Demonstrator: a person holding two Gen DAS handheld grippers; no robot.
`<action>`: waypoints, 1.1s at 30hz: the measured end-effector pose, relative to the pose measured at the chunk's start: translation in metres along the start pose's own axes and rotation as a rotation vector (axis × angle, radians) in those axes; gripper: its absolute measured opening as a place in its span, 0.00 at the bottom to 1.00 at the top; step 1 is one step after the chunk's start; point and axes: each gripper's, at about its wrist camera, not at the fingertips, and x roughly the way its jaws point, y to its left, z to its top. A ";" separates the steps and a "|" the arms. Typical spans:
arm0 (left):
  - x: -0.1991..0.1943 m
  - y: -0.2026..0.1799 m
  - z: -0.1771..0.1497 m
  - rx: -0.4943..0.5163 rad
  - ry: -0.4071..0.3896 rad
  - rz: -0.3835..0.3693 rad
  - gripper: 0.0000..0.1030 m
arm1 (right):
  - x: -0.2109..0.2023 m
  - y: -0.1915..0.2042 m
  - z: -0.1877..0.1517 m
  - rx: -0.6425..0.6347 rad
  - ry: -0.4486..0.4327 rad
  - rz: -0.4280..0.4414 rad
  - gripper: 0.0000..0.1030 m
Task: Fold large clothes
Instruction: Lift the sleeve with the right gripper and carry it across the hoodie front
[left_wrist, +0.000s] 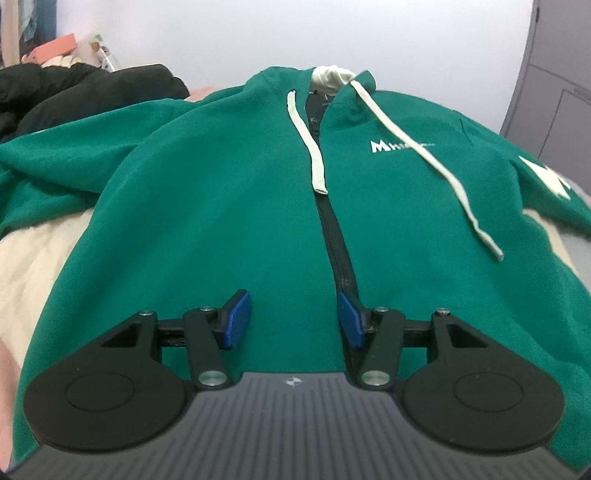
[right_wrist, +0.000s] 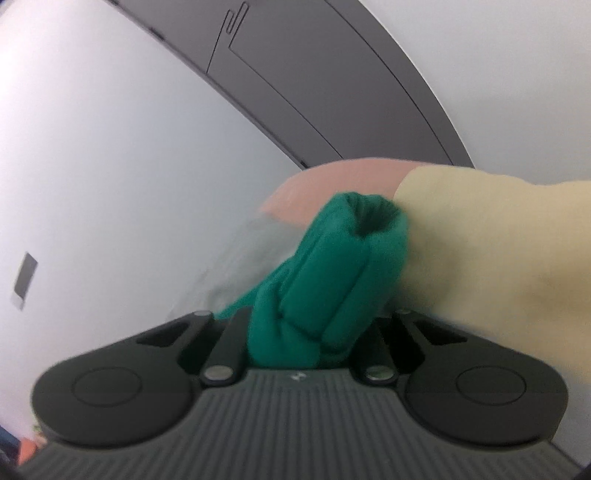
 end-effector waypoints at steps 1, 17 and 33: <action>0.003 0.001 0.002 0.000 0.006 0.000 0.57 | 0.002 0.003 0.002 -0.033 -0.005 -0.007 0.11; -0.039 0.036 0.029 -0.076 -0.061 -0.043 0.58 | -0.079 0.192 0.014 -0.563 -0.135 0.074 0.10; -0.109 0.096 0.024 -0.182 -0.186 -0.120 0.62 | -0.263 0.418 -0.128 -1.103 -0.214 0.396 0.11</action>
